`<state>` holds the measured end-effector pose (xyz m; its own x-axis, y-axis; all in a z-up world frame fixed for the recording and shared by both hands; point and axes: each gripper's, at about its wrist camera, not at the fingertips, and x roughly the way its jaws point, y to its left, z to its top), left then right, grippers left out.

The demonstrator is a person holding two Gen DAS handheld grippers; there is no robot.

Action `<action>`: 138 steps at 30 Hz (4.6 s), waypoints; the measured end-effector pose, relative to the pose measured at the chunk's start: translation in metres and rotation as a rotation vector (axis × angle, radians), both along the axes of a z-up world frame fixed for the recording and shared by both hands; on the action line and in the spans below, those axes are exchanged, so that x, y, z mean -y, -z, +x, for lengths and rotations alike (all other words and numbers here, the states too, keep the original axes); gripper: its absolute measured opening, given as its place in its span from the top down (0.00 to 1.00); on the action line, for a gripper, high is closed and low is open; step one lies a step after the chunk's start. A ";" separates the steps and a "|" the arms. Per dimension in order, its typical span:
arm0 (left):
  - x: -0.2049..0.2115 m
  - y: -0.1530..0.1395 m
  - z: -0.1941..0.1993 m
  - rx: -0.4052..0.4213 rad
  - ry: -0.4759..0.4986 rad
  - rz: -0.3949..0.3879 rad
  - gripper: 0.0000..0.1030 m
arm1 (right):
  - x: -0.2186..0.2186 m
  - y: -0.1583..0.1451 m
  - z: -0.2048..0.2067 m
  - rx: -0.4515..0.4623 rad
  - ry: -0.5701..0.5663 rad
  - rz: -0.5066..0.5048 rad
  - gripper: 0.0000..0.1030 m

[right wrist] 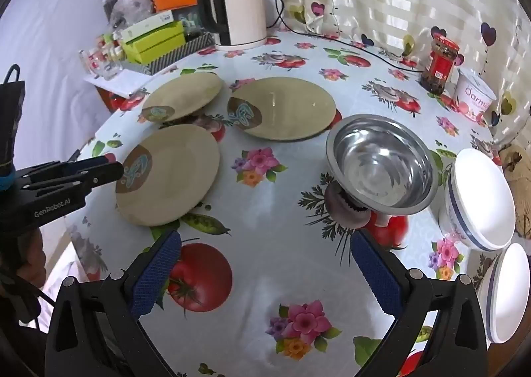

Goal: Organize plates and bowls

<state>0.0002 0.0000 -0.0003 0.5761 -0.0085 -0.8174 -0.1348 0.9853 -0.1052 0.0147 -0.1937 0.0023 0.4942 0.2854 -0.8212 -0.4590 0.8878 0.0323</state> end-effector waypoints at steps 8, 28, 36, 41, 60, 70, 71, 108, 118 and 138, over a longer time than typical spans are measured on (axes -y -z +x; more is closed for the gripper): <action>0.004 0.000 0.000 -0.009 0.004 -0.006 0.66 | -0.002 -0.007 -0.001 0.000 -0.007 0.020 0.00; 0.005 -0.003 -0.005 0.004 0.009 0.013 0.66 | -0.001 -0.008 -0.005 -0.002 -0.004 0.035 0.00; 0.005 -0.005 -0.006 0.008 0.007 0.005 0.66 | -0.004 -0.010 -0.010 0.004 -0.008 0.036 0.00; 0.006 -0.006 -0.008 0.011 0.006 0.000 0.66 | -0.006 -0.013 -0.012 0.005 -0.009 0.037 0.00; 0.008 -0.012 -0.010 0.024 0.014 0.009 0.66 | -0.006 -0.013 -0.012 0.006 -0.009 0.039 0.00; 0.008 -0.012 -0.010 0.022 0.014 0.009 0.66 | -0.008 -0.013 -0.012 0.005 -0.009 0.038 0.00; 0.008 -0.012 -0.010 0.020 0.014 0.010 0.66 | -0.008 -0.013 -0.013 0.005 -0.009 0.039 0.00; 0.000 -0.009 -0.003 0.010 0.011 -0.015 0.66 | -0.024 -0.016 -0.012 0.004 -0.032 0.056 0.00; -0.012 -0.003 0.002 0.003 -0.006 -0.035 0.66 | -0.032 -0.019 -0.001 0.002 -0.065 0.062 0.00; -0.056 0.005 0.020 0.004 -0.089 -0.079 0.66 | -0.076 -0.015 0.034 -0.014 -0.153 0.031 0.00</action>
<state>0.0199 0.0560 -0.0057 0.5804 -0.0219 -0.8140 -0.2204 0.9581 -0.1828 0.0490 -0.1180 0.0171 0.4313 0.3821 -0.8173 -0.5883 0.8059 0.0663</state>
